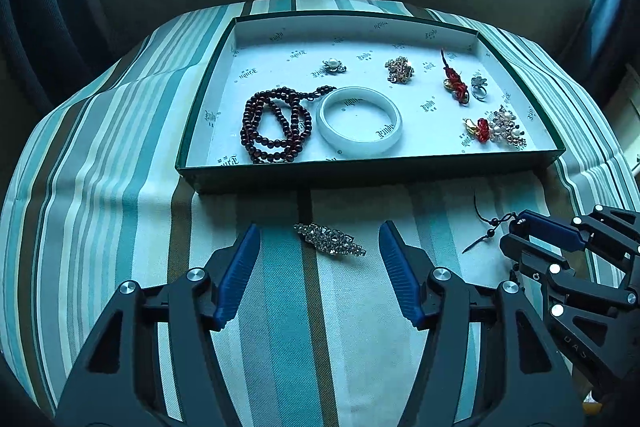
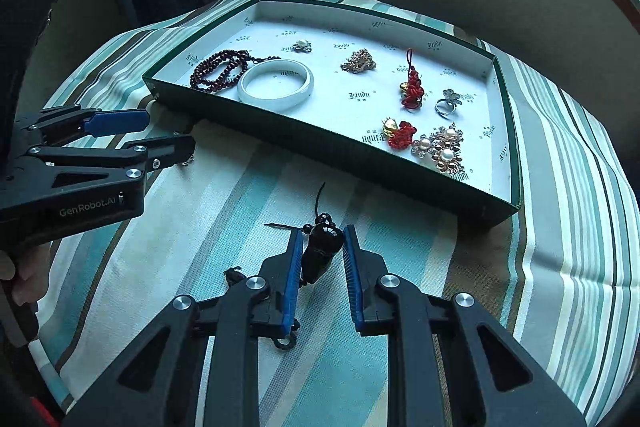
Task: Organize jewelry
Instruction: 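Grasp the black pendant cord with the right gripper while the left gripper grasps the rhinestone brooch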
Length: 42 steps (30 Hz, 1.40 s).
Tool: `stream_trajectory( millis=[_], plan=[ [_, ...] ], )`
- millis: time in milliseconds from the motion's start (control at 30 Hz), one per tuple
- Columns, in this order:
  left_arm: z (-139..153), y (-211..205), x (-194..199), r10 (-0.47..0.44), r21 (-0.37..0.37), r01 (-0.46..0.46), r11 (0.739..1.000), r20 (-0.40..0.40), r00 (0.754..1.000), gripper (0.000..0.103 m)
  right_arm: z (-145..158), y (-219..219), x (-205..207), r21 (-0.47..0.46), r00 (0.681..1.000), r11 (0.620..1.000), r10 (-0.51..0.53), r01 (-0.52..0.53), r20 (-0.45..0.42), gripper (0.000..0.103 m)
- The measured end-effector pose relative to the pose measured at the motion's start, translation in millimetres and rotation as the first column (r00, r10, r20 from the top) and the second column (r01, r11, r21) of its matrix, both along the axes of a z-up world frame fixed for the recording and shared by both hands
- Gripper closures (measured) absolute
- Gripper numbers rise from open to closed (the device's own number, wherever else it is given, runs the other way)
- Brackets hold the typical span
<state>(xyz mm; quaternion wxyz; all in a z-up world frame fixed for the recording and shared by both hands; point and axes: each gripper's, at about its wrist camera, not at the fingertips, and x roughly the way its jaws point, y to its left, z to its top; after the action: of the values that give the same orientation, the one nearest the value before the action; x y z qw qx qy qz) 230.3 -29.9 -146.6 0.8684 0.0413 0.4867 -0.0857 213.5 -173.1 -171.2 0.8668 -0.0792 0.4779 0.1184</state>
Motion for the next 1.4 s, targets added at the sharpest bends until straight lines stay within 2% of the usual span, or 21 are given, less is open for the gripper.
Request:
stream_trajectory(
  millis=[133, 333, 567, 633, 867, 1233, 1400],
  plan=[
    [-11.8, 1.9, 7.1, 0.024, 0.02, -0.023, 1.0, -0.033, 0.999, 0.042, -0.7, -6.8, -1.6, 0.014, 1.0, 1.0, -0.004, 0.004, -0.002, 0.082],
    [-13.1, 14.5, -3.2, 0.037, 0.043, -0.035, 0.998, -0.045, 0.998, 0.042, -1.9, -7.2, -2.2, 0.031, 1.0, 1.0, 0.002, -0.002, -0.003, 0.082],
    [-10.3, 7.8, -1.7, 0.004, 0.028, -0.003, 1.0, -0.032, 0.999, 0.044, -3.4, -6.4, -3.4, 0.028, 1.0, 1.0, 0.003, -0.003, -0.008, 0.082],
    [-11.5, 5.5, -0.5, -0.008, 0.019, 0.009, 1.0, -0.043, 0.999, 0.053, -4.0, -6.5, -2.7, 0.028, 1.0, 1.0, 0.003, -0.003, -0.009, 0.082],
    [-15.9, 9.5, -0.9, -0.017, 0.024, 0.018, 1.0, -0.057, 0.998, 0.057, -5.6, -6.7, -2.1, 0.029, 1.0, 1.0, 0.003, -0.003, -0.014, 0.082],
    [-15.0, 8.6, 3.2, -0.03, 0.023, 0.031, 0.999, -0.059, 0.998, 0.057, -8.6, -7.2, -1.3, 0.029, 1.0, 1.0, 0.004, -0.003, -0.018, 0.082],
    [-14.6, 10.2, 4.1, -0.047, 0.019, 0.048, 0.999, -0.061, 0.997, 0.065, -9.0, -7.4, -1.1, 0.03, 1.0, 1.0, 0.004, -0.004, -0.019, 0.082]
  ],
)
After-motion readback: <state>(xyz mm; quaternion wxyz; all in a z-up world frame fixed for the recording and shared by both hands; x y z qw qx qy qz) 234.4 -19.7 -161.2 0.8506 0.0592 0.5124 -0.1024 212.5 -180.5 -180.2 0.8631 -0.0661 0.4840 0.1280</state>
